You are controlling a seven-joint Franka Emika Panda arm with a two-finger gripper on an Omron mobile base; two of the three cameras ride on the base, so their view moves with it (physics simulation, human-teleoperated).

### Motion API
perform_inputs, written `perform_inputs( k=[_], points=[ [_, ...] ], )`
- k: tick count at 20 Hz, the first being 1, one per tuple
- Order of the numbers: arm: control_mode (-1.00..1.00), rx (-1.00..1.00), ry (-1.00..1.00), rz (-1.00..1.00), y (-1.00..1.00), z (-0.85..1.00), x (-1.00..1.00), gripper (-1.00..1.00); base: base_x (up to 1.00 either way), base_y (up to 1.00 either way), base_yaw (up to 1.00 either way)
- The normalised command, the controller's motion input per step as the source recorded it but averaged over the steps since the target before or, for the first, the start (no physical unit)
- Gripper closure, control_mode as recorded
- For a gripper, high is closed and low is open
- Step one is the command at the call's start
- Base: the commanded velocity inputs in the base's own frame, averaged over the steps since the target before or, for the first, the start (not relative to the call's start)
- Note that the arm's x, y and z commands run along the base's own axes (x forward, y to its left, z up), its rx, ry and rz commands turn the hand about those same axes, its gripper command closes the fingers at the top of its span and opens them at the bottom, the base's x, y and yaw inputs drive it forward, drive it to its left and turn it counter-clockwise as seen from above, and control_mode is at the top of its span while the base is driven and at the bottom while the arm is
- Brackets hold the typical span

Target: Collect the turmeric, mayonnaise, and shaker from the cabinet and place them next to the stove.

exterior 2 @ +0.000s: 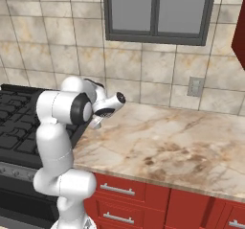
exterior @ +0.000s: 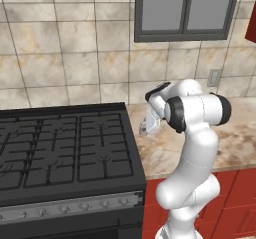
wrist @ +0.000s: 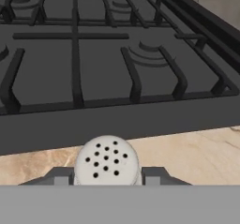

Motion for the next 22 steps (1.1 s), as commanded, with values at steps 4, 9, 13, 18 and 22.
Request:
perform_inputs(
  k=[4, 9, 13, 18, 22],
  points=[
    [-1.00, 0.00, 0.05, 0.00, 0.01, -0.14, 0.11, 1.00, 0.00, 0.00, 0.00],
    [-1.00, 0.00, 0.06, 0.00, 0.00, -0.13, 0.00, 1.00, 0.00, 0.00, 0.00],
    [-1.00, 0.00, 0.01, 0.00, 0.00, -0.33, 0.00, 1.00, 0.00, 0.00, 0.00],
    [-1.00, 0.00, -0.01, 0.00, 0.11, -0.58, -0.05, -1.00, 0.00, 0.00, 0.00],
    [-1.00, 0.00, -0.04, 0.00, 0.01, -0.21, 0.00, -1.00, 0.00, 0.00, 0.00]
  ],
)
